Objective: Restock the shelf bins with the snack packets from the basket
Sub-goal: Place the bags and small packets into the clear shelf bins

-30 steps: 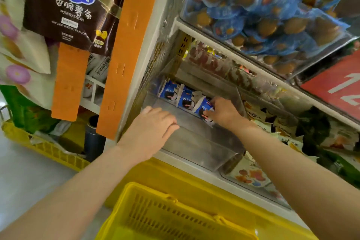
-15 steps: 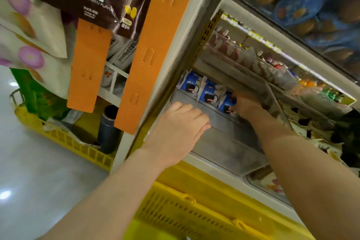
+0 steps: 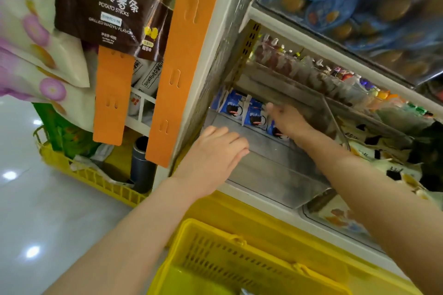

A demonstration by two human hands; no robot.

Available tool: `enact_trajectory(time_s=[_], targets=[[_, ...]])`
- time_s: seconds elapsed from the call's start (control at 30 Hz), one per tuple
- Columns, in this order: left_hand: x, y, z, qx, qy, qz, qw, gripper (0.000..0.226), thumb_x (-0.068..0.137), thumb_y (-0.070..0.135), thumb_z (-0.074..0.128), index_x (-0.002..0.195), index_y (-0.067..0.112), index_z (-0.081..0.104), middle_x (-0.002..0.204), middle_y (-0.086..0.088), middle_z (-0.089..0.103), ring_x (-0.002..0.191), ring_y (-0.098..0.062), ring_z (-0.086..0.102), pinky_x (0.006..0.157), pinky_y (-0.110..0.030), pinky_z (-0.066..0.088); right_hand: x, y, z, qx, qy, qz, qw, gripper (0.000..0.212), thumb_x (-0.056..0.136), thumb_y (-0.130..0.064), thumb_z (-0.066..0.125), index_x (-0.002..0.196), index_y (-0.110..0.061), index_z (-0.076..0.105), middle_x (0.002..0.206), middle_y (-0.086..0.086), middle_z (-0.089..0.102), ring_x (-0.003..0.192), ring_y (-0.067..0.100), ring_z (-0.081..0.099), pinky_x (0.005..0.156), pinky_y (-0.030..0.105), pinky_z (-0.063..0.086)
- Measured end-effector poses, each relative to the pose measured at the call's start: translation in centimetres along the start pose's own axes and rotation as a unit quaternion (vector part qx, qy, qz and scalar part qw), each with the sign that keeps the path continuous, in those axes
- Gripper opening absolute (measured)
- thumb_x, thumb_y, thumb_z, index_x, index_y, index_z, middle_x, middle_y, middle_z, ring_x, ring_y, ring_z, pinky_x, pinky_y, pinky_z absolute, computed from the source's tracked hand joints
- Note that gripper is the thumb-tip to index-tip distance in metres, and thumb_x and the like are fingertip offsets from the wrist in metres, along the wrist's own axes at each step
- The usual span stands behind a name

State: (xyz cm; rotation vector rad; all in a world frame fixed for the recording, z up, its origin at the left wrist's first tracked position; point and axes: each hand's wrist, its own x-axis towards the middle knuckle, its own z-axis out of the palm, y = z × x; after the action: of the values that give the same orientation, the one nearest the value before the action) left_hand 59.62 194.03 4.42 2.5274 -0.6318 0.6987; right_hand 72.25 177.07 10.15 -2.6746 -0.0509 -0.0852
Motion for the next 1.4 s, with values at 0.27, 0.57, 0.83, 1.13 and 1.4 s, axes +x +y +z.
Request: enact_trajectory(time_s=[0.27, 0.57, 0.83, 1.13, 1.4], targets=[[-1.5, 2.4, -0.4, 0.031, -0.011, -0.052, 0.998, 0.04, 0.097, 0.032, 0.027, 0.123, 0.015, 0.051, 0.123, -0.005, 0.055, 0.123, -0.023, 0.043, 0.112, -0.036, 0.018, -14.3, 2.5, -2.1, -0.103, 0.006, -0.241, 0.965, 0.036, 0.098, -0.038, 0.034, 0.126, -0.024, 0.051, 0.12, -0.005, 0.059, 0.109, 0.012, 0.056, 0.09, 0.03, 0.045], [-7.8, 7.2, 1.6, 0.023, 0.042, -0.092, 0.995, 0.025, 0.094, 0.021, 0.042, 0.113, 0.011, 0.055, 0.102, -0.006, 0.056, 0.092, -0.021, 0.051, 0.079, -0.03, 0.037, -22.7, 9.9, 0.9, -0.095, 0.076, -0.301, 0.946, 0.037, 0.095, -0.027, 0.047, 0.124, -0.004, 0.051, 0.116, 0.012, 0.059, 0.11, 0.022, 0.052, 0.095, 0.024, 0.032], [-17.0, 4.6, 6.6, 0.023, -0.131, -0.411, 0.902, 0.044, 0.096, 0.023, 0.044, 0.135, 0.004, 0.038, 0.129, -0.018, 0.047, 0.116, -0.034, 0.045, 0.095, -0.042, 0.034, -29.3, 21.1, 11.5, -0.134, -0.188, -0.106, 0.967, 0.037, 0.102, -0.032, 0.028, 0.136, -0.022, 0.037, 0.13, -0.006, 0.044, 0.117, 0.009, 0.041, 0.097, 0.017, 0.03], [-21.6, 3.4, 8.9, -0.117, -0.173, -0.477, 0.854, 0.025, 0.1, 0.03, 0.032, 0.094, 0.009, 0.045, 0.087, -0.023, 0.062, 0.082, -0.037, 0.061, 0.073, -0.046, 0.048, -29.9, 26.2, 19.6, -0.04, -0.335, 0.122, 0.933, 0.059, 0.1, -0.024, 0.043, 0.149, -0.015, 0.012, 0.156, 0.006, 0.017, 0.139, 0.025, 0.028, 0.109, 0.037, 0.034], [-21.9, 3.0, 10.0, -0.099, -0.138, -0.465, 0.869, 0.023, 0.099, 0.032, 0.032, 0.088, 0.015, 0.041, 0.074, -0.016, 0.058, 0.072, -0.037, 0.057, 0.06, -0.039, 0.04, -27.9, 24.6, 23.1, -0.042, -0.285, 0.158, 0.944, 0.04, 0.099, -0.028, 0.045, 0.136, -0.013, 0.039, 0.138, 0.011, 0.043, 0.107, 0.026, 0.054, 0.081, 0.036, 0.05]])
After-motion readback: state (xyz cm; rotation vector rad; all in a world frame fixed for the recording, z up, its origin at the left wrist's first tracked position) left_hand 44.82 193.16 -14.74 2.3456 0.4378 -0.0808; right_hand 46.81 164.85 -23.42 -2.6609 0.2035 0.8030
